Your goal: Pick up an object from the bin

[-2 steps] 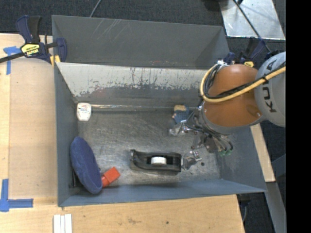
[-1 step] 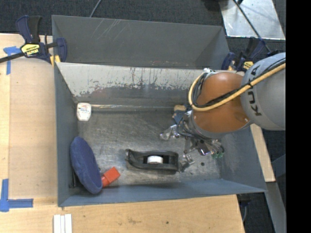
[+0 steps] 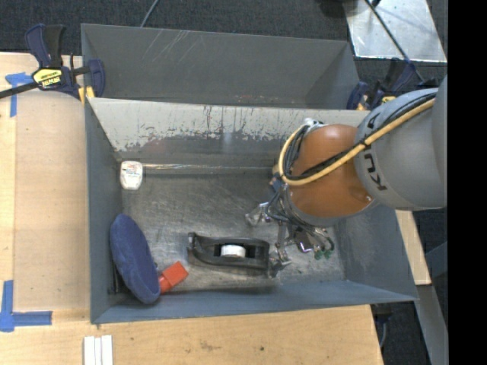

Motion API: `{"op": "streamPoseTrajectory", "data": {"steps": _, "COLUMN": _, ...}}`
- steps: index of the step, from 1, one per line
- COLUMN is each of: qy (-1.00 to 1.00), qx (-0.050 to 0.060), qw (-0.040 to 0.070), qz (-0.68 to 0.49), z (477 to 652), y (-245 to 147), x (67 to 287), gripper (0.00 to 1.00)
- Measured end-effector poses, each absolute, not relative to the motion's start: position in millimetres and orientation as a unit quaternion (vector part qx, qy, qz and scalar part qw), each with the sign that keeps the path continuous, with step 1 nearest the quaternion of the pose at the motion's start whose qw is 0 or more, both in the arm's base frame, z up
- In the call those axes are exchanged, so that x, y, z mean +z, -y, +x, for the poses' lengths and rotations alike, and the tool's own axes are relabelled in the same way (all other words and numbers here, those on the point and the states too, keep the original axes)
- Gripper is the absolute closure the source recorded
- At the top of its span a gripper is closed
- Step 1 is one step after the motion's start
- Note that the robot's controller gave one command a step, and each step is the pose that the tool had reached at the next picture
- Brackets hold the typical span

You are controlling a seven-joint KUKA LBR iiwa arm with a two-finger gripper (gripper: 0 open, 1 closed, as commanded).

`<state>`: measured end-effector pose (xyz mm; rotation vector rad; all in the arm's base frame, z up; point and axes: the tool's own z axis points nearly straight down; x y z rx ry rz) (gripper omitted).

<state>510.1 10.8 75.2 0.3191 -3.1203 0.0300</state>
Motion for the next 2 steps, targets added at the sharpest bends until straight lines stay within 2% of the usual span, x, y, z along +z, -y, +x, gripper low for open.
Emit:
{"op": "streamPoseTrajectory", "data": {"steps": 1, "qy": 0.995, "qx": 0.004, "qw": -0.014, "qz": 0.103, "z": 517.2, "y": -20, "x": 77, "gripper": 1.00}}
{"op": "streamPoseTrajectory", "data": {"steps": 2, "qy": 0.995, "qx": -0.001, "qw": -0.006, "qz": 0.098, "z": 517.9, "y": -80, "x": 80, "gripper": 1.00}}
